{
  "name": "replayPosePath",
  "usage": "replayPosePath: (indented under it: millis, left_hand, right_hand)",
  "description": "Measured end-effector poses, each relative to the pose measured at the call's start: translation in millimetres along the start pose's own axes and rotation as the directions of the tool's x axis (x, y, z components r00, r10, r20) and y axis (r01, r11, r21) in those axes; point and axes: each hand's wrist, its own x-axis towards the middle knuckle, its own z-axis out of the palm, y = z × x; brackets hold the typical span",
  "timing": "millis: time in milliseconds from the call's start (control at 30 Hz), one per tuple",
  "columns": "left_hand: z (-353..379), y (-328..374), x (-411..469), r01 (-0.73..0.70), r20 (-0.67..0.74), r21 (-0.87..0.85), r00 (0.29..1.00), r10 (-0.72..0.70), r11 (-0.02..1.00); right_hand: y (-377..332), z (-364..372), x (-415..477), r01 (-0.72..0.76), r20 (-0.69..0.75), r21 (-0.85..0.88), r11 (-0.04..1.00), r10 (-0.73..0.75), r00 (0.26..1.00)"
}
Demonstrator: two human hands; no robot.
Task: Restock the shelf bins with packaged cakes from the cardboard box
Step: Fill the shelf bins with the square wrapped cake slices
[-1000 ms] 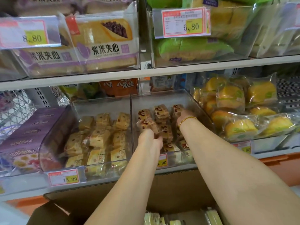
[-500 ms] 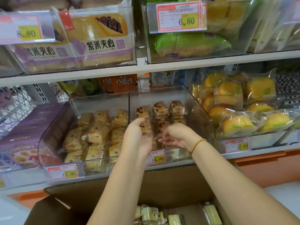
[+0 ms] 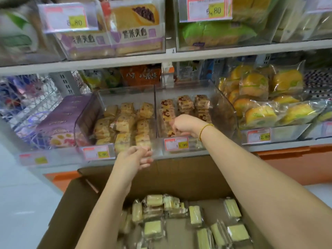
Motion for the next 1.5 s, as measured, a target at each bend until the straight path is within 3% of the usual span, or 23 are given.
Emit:
replayPosePath:
  millis: [100,167,267,400,500,567,667,833,967,1067,1267,1400,1500]
  left_hand:
    - [-26.4,-27.8,-12.5,0.066,0.0,0.166,0.998,-0.067,0.984]
    - [-44.5,-49.2,-16.2,0.184,0.04,0.314,0.978,-0.206,0.931]
    - [-66.9,-83.2,-15.1,0.341,0.024,0.409,0.923,-0.384,0.847]
    - [-85.2,-136.3,-18.9,0.48,-0.08,0.414,0.865,-0.495,0.773]
    - [-102.2,-176.6,-28.2,0.507,-0.15,0.638,0.82,-0.552,0.58]
    - [-110.6,-191.4,-32.5,0.502,-0.154,0.737,0.777,-0.61,0.453]
    - [-119.2,-197.6,-21.5,0.421,-0.089,0.817,0.768,-0.634,0.394]
    - [-125.1,-218.4,10.2,0.257,-0.053,0.934,0.787,-0.615,0.248]
    - [-119.9,-258.2,21.4,0.235,-0.044,0.947,0.771,-0.635,0.219]
    - [-111.6,-284.3,21.9,0.199,0.001,0.954,0.748,-0.663,0.226]
    - [-109.2,-305.1,22.4,0.18,0.037,0.961,0.667,-0.744,0.209]
    - [-121.9,-309.9,25.7,0.108,0.056,0.979,0.668,-0.742,0.171]
    - [-130.1,-318.3,26.7,0.128,0.07,0.969,0.675,-0.735,0.21]
  right_hand:
    - [0.4,3.5,-21.7,0.152,-0.124,0.063,0.986,-0.143,0.982]
    - [9.4,4.8,-53.3,0.294,-0.201,0.137,0.946,-0.265,0.943]
    - [36.1,18.8,-93.8,0.394,-0.077,0.101,0.914,-0.387,0.919]
    - [89.2,64.0,-96.4,0.222,0.21,-0.019,0.975,-0.213,0.954]
    - [135.6,107.9,-78.9,0.069,0.369,-0.107,0.992,-0.025,0.929]
    - [161.3,133.3,-67.0,-0.008,0.475,-0.155,0.988,0.082,0.876]
    - [185.9,160.2,-51.1,-0.131,0.663,-0.202,0.971,0.234,0.711]
    - [224.2,196.7,-14.9,-0.225,0.668,-0.285,0.932,0.362,0.65]
    - [261.9,246.2,-5.5,-0.51,0.628,-0.094,0.855,0.449,0.636]
    - [277.2,276.2,-12.5,-0.622,0.592,0.017,0.783,0.493,0.637]
    - [295.9,322.4,-44.8,-0.671,0.549,0.175,0.721,0.494,0.674]
    - [303.6,337.9,-48.9,-0.711,0.546,0.134,0.69,0.548,0.634]
    - [300.0,339.3,-43.8,-0.728,0.541,0.144,0.671,0.562,0.625]
